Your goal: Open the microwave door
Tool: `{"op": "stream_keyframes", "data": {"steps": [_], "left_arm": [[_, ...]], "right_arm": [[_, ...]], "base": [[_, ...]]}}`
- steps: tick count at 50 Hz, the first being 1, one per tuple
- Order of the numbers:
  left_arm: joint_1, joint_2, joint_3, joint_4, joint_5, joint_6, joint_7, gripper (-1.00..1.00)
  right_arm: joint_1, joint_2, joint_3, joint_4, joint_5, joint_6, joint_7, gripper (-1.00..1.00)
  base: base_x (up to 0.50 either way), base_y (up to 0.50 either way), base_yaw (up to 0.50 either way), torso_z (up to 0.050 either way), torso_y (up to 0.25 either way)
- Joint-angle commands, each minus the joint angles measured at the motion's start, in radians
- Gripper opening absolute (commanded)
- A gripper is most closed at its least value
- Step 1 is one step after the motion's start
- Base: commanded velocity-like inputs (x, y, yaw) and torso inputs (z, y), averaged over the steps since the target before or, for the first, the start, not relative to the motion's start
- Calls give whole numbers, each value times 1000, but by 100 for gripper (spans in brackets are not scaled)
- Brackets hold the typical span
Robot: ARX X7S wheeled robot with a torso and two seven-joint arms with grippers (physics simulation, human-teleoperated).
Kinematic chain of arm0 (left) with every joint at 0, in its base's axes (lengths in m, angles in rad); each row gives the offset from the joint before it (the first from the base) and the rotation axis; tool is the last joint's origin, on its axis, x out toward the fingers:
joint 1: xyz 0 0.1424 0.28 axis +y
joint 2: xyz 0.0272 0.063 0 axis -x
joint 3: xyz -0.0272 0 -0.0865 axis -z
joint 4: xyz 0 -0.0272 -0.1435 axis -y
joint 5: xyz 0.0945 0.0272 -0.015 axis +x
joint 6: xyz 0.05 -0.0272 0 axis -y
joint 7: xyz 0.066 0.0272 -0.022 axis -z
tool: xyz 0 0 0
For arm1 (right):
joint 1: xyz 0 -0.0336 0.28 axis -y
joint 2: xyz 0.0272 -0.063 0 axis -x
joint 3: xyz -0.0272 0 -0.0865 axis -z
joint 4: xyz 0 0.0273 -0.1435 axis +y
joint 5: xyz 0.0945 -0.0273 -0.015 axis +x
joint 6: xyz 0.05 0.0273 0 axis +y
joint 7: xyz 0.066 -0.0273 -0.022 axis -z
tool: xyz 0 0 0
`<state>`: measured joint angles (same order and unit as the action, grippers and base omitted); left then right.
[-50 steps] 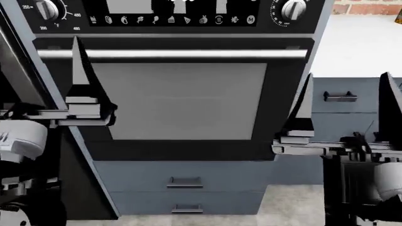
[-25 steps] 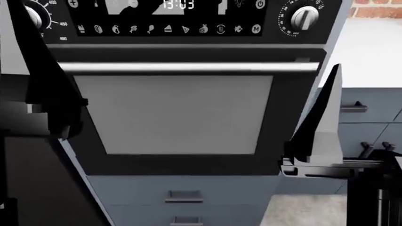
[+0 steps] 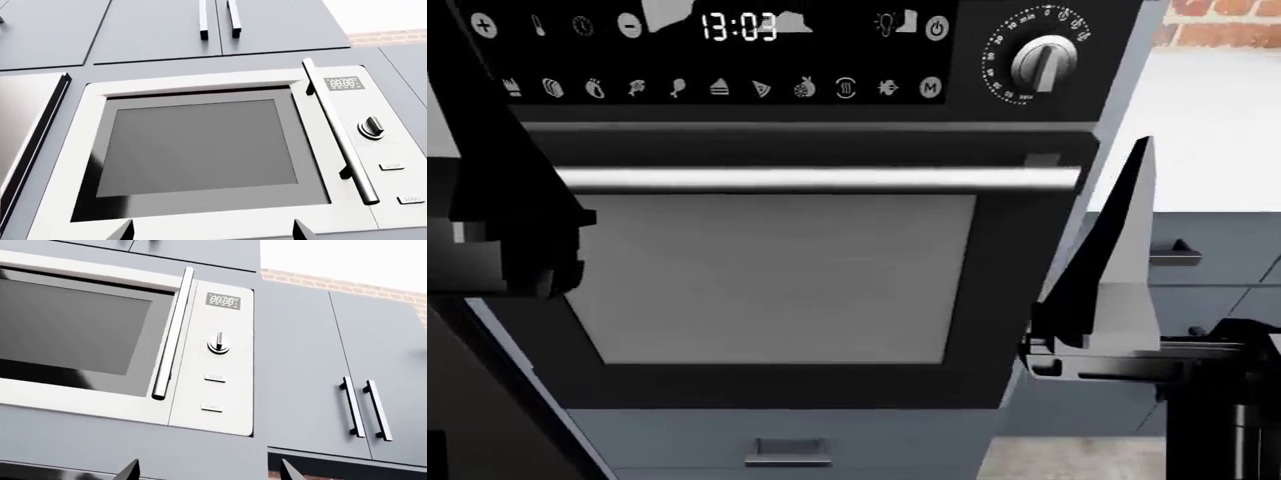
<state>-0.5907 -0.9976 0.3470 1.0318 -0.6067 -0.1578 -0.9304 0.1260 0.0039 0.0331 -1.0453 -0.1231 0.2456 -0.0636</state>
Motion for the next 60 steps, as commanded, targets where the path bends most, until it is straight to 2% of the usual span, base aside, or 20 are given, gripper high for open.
{"op": "stream_keyframes", "data": {"steps": [1,28,56,60], "left_arm": [[-17,-20,26,1,-4,13,-22,100],[-36,-40,59,-8,-7,39,-46,100],[-68,-49,84,-20,-26,47,-53,100],[-113,-38,84,-45,-81,28,-38,100]], "right_arm": [[-1,0,5,-2,16,9,1,100],[-5,0,15,-2,28,12,3,100],[-10,0,9,-2,25,10,1,100],[-8,0,11,-2,32,12,6,100]], "base": [[0,-500,0,0,0],[0,-498,0,0,0],[139,-121,0,0,1],[0,0,0,0,0]]}}
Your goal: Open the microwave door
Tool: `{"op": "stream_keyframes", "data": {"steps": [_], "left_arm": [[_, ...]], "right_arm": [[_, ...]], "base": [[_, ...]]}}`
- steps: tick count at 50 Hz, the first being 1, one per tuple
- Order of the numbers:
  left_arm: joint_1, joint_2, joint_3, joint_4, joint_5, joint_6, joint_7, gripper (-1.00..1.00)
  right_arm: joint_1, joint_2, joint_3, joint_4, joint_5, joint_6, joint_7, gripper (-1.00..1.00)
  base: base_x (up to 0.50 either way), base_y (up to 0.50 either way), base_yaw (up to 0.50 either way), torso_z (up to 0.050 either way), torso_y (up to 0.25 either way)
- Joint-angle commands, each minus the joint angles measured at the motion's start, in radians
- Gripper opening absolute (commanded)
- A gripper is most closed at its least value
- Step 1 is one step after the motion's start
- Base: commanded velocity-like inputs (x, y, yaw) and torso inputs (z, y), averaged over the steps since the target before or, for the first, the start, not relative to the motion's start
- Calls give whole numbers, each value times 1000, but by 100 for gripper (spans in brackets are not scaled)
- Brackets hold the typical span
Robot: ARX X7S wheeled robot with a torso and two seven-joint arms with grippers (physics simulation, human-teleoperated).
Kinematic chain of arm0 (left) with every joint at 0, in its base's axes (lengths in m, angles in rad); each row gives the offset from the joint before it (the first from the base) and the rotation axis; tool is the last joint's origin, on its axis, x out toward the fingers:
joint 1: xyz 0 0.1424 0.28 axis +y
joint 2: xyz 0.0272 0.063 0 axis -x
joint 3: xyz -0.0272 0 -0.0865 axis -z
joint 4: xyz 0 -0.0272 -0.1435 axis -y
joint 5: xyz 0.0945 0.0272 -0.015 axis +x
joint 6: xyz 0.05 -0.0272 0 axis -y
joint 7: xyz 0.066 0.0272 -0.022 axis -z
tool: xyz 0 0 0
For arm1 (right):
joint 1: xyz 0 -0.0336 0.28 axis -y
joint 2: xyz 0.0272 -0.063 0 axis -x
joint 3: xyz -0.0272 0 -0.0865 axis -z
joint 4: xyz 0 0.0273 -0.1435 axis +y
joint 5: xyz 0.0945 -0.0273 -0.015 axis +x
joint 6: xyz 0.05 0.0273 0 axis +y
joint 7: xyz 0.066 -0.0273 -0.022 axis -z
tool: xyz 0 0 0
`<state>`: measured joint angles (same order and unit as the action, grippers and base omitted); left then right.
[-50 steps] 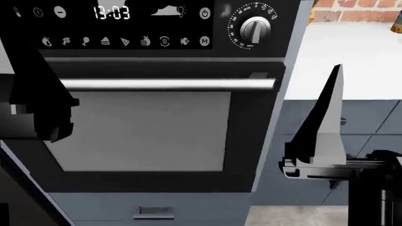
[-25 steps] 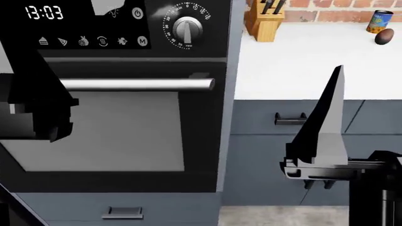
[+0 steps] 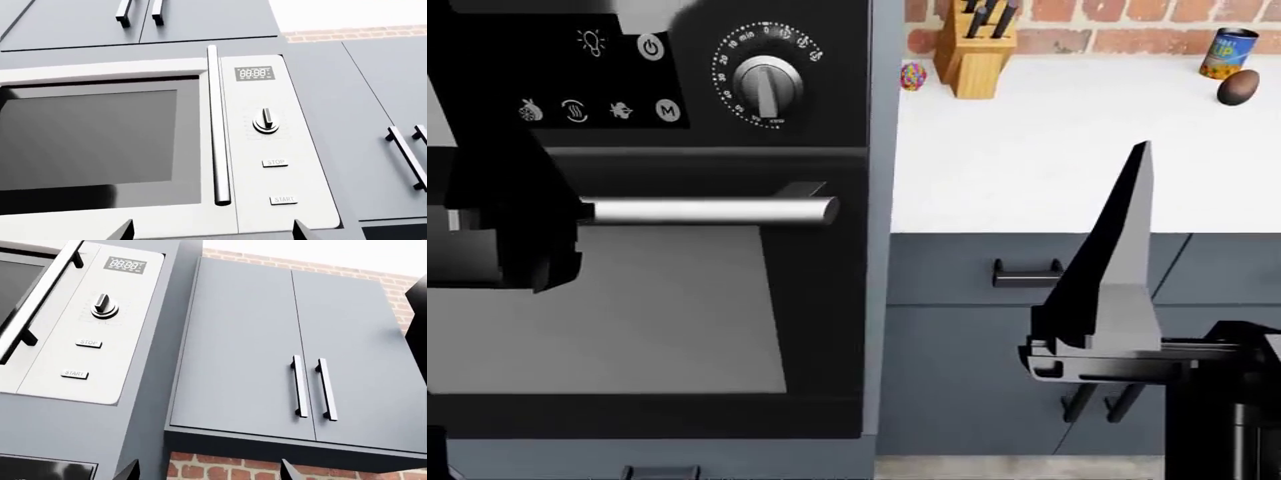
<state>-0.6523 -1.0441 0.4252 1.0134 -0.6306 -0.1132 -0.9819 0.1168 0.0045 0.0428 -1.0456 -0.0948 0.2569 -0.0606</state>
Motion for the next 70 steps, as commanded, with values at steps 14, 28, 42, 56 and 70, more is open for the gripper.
{"op": "stream_keyframes", "data": {"steps": [14,28,42,56,70], "left_arm": [[-608,130,30,-275,-558,-301,107,100],[-989,305,133,-586,-574,-514,209,100],[-1125,416,191,-913,-490,-540,336,100],[-1143,490,275,-1094,-367,-498,438,100],[-1131,533,327,-1223,-291,-459,494,100]], "right_arm": [[-25,3,10,-1,29,-17,11,100],[-38,8,16,-1,52,-31,16,100],[-15,5,8,-1,39,-10,5,100],[-15,6,8,-1,38,-7,7,100],[-16,4,8,-1,33,-10,6,100]], "base": [[0,0,0,0,0],[0,0,0,0,0],[0,0,0,0,0],[0,0,0,0,0],[0,0,0,0,0]]}}
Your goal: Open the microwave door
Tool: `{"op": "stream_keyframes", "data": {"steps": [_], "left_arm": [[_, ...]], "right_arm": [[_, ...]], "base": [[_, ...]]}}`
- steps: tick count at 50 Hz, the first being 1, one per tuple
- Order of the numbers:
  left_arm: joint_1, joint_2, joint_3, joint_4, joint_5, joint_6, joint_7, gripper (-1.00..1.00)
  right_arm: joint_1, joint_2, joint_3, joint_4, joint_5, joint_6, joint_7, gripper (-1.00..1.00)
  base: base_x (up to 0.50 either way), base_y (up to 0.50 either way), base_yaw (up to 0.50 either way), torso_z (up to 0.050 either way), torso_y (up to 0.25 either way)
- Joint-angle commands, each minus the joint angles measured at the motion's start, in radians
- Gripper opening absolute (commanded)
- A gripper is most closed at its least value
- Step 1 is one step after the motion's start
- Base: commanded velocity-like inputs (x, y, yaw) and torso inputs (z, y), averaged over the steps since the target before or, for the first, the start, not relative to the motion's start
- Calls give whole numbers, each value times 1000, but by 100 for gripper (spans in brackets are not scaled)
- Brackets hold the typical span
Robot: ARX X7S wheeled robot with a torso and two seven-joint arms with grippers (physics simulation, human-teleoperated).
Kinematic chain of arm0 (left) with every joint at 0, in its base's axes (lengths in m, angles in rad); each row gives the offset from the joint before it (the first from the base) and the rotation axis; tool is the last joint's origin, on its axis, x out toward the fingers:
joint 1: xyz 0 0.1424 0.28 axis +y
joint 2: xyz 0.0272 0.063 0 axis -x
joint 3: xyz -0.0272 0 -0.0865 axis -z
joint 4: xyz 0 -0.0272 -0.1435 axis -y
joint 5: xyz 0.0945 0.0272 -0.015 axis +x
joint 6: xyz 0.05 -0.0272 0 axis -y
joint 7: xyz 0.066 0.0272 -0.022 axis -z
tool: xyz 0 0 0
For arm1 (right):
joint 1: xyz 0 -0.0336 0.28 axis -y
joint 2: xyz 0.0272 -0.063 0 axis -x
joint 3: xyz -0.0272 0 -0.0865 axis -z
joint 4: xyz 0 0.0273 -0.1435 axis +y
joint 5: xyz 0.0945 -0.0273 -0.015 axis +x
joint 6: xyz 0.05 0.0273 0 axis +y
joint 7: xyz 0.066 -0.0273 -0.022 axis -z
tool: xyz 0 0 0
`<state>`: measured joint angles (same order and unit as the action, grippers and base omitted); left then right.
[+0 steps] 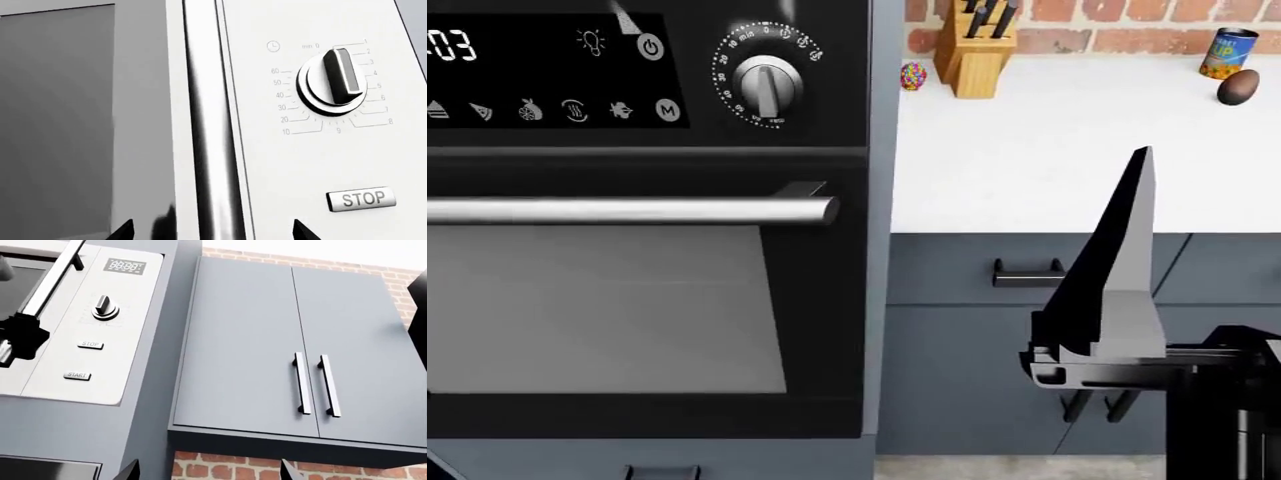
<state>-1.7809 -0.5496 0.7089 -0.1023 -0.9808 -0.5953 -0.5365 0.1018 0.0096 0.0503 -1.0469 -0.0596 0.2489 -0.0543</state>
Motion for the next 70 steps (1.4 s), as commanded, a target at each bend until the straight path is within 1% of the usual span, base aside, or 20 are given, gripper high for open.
{"op": "stream_keyframes", "data": {"steps": [1,13,14,23,28,35,50,59,70], "left_arm": [[-2,41,46,-113,62,24,51,100],[9,67,76,-187,103,50,82,100],[9,66,75,-185,107,54,79,-100],[4,56,64,-152,109,62,61,-100],[6,27,43,-76,89,52,32,-100],[22,-30,7,97,17,6,-27,-100],[-18,-72,-70,293,-128,-68,-112,-100],[-21,-122,-136,459,-259,-105,-200,-100],[-69,-148,-178,541,-363,-142,-259,-100]], "right_arm": [[-2,-1,1,0,-3,-3,0,100],[1,-2,2,0,-5,-1,-1,100],[0,-2,3,0,-5,-1,-1,100],[-2,-2,5,0,-5,-5,-3,100],[-4,-1,6,0,-3,-6,-1,100],[-5,1,6,0,1,-7,1,100],[-13,6,22,0,22,-22,3,100],[-25,8,22,0,24,-35,6,100],[-29,3,20,0,20,-44,3,100]], "base": [[0,0,0,0,0],[0,0,0,0,0],[0,0,0,0,0],[0,0,0,0,0],[0,0,0,0,0],[0,0,0,0,0],[0,0,-2,0,1],[0,-3,-4,2,6],[-1,-4,-5,1,5]]}}
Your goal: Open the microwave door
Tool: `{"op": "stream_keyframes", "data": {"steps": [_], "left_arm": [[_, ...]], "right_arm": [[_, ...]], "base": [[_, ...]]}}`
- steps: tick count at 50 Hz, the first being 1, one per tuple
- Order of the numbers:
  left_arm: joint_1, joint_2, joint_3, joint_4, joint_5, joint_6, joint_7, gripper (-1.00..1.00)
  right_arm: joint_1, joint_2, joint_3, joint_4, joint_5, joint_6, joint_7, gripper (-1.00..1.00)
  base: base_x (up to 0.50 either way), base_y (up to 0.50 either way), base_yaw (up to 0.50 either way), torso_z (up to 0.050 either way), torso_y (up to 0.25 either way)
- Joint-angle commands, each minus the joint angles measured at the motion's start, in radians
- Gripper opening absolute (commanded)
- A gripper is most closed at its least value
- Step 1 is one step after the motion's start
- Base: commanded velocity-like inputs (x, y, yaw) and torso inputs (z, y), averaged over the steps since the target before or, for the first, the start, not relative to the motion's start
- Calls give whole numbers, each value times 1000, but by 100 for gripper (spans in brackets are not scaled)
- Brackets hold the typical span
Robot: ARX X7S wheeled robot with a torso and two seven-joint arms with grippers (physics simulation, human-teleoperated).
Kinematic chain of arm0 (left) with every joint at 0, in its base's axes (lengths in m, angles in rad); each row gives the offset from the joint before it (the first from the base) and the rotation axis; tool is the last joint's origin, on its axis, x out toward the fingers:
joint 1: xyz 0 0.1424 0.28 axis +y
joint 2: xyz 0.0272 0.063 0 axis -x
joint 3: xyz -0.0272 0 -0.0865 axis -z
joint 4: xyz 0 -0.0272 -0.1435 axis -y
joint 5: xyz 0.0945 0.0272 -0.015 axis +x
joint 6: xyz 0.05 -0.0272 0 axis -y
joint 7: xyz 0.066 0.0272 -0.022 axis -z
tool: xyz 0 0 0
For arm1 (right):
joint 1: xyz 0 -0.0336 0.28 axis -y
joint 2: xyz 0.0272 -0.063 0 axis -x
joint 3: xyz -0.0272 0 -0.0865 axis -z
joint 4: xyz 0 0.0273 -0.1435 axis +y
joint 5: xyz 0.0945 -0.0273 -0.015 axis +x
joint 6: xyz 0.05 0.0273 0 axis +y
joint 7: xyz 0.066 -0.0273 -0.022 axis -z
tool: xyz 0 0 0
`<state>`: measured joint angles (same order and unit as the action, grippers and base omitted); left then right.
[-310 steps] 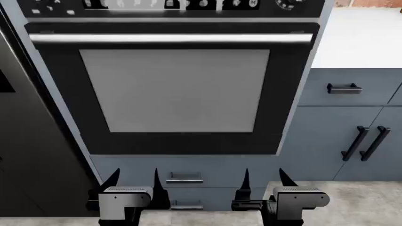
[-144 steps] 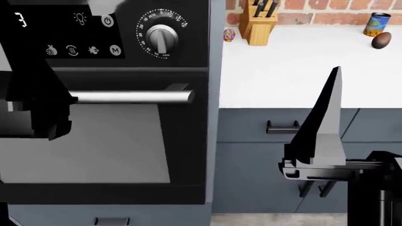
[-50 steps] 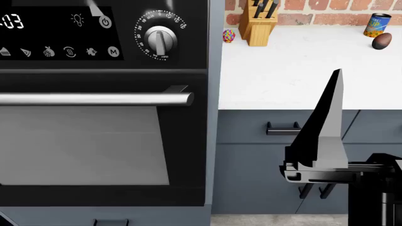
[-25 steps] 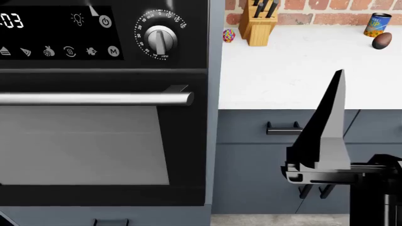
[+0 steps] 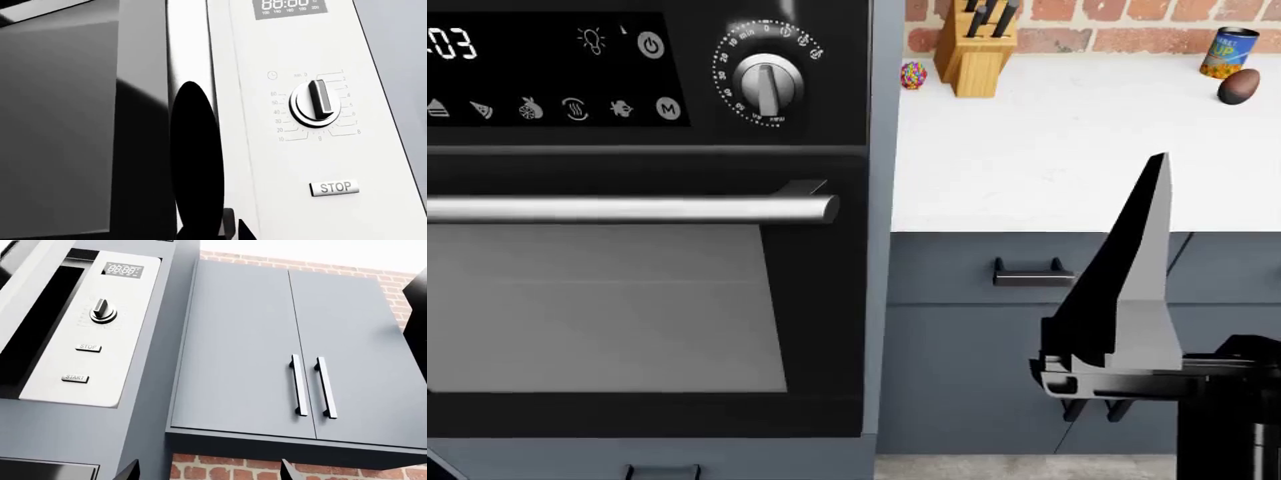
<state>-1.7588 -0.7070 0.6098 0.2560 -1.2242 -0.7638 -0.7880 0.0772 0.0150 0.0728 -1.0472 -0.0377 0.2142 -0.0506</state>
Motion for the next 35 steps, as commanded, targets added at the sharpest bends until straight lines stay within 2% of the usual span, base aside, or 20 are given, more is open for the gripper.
{"op": "stream_keyframes", "data": {"steps": [1,28,29,35], "left_arm": [[-96,9,-82,187,-127,24,-12,-100],[-112,-12,-103,216,-156,15,-24,-100],[-111,-12,-102,215,-154,16,-22,100],[-109,-14,-102,212,-151,15,-22,100]], "right_arm": [[-4,-3,-3,0,-2,-8,-1,100],[10,-9,-19,0,-20,5,-5,100],[10,-8,-18,0,-20,6,-5,100],[10,-8,-16,0,-19,5,-6,100]], "base": [[0,-4,-5,0,0],[-1,-4,-5,2,6],[0,-4,-5,0,0],[0,0,0,2,3]]}}
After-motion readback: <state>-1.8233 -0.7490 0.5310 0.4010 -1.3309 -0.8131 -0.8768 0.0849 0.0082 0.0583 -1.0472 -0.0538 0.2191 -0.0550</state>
